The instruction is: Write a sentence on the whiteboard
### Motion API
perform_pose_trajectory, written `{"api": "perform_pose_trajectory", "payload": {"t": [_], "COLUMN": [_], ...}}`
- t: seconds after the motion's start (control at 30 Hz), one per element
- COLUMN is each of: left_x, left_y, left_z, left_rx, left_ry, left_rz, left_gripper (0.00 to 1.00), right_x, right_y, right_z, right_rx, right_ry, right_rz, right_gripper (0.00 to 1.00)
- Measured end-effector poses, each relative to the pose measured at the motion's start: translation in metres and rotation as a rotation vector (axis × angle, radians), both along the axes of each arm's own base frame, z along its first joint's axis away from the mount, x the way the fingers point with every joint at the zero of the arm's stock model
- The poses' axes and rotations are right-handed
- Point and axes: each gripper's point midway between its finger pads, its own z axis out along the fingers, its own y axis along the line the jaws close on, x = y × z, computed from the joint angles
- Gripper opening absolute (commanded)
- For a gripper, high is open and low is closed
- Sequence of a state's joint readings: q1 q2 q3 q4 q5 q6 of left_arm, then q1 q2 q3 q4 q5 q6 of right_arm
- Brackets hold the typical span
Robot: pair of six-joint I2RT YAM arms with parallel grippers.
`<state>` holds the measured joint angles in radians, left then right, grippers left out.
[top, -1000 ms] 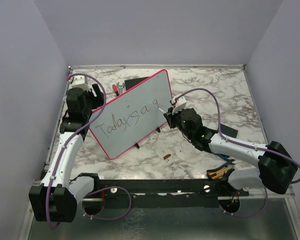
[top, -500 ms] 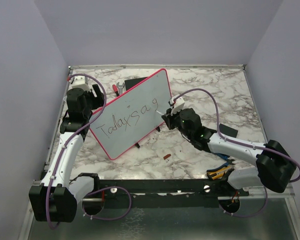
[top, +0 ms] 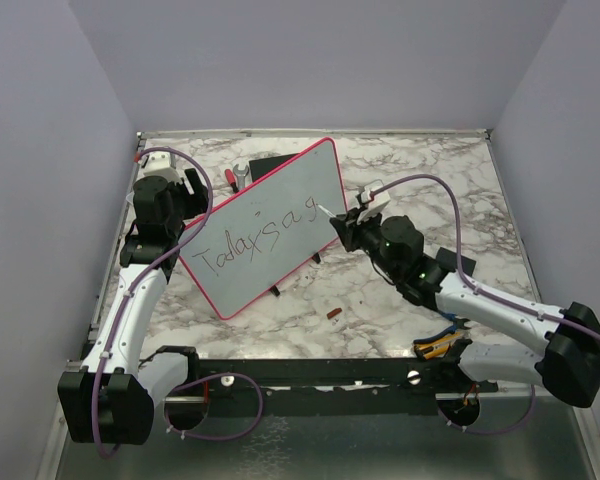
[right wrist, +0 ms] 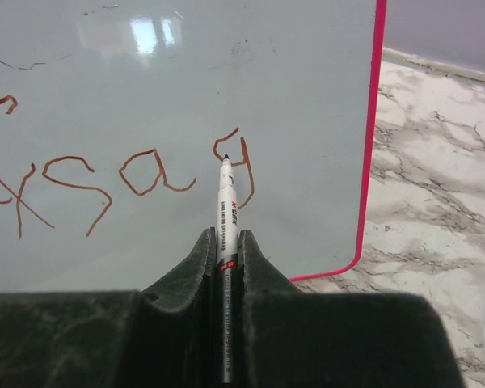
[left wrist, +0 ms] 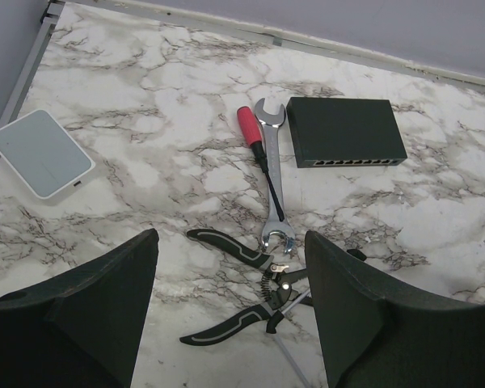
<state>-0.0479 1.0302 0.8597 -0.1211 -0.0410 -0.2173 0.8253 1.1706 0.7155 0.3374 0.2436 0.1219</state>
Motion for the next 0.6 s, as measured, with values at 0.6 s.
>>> {"api": "perform_pose_trajectory", "payload": {"t": [0.6], "left_x": [0.000], "left_y": [0.000], "left_z": [0.000], "left_rx": [0.000], "left_ry": [-0.001], "left_rz": [0.000], "left_gripper": [0.74], "right_x": [0.023], "right_y": [-0.008], "right_z": [-0.012], "right_rx": [-0.068], "right_ry": [0.009], "right_rz": [-0.062], "right_gripper": [0.01]}}
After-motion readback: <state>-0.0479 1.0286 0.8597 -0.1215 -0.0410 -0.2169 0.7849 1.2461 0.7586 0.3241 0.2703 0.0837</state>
